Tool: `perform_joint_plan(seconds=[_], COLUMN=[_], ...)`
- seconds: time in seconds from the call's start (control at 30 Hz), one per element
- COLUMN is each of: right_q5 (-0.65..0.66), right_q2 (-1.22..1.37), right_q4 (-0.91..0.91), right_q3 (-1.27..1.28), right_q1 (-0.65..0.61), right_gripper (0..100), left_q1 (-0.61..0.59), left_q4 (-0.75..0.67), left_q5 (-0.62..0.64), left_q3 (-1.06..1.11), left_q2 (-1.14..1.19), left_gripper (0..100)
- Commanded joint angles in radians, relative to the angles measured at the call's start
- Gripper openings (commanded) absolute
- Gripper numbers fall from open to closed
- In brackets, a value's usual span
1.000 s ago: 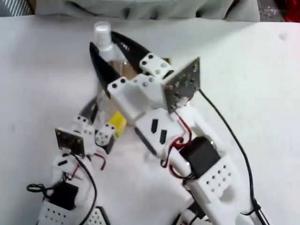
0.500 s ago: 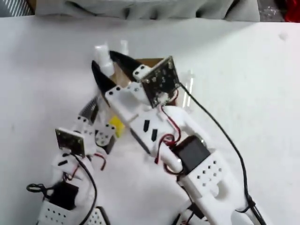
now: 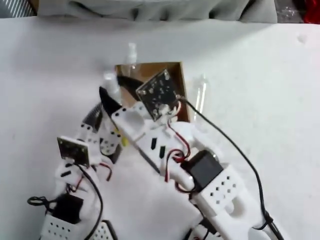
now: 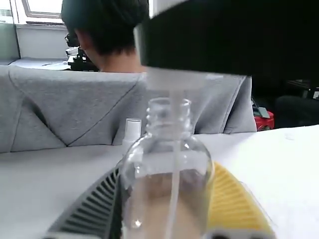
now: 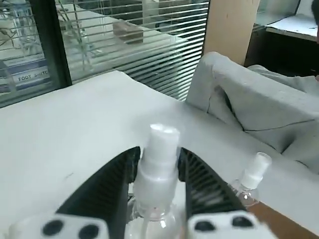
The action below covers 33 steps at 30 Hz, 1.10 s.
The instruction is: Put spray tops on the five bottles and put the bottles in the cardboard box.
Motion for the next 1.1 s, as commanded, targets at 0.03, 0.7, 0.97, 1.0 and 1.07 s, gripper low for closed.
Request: perform_joint_plan(seconds=[0.03, 0.7, 0.97, 1.0, 1.07], right_q5=[0.003, -0.046, -0.043, -0.044, -0.048], right_q2=[-0.033, -0.033, -0.039, -0.039, -0.039], right_q4=[0.004, 0.071, 0.093, 0.117, 0.17], right_q3=[-0.006, -0.012, -0.18, -0.21, -0.265], right_q1=[-0.016, -0.019, -0.013, -0.013, -0.013], right_gripper=[1.8, 18.1, 17.6, 17.6, 17.3], left_q1=[-0.013, -0.013, -0.013, -0.013, -0.013], left_q4=[-0.034, -0.034, -0.034, -0.034, -0.034], left_q5=[-0.003, -0.003, -0.003, -0.003, -0.003], left_q3=[-0.009, -0.014, -0.008, -0.008, -0.008], left_q2=[-0.007, -0.007, -0.007, -0.007, -0.007], left_gripper=[2, 2, 2, 2, 2])
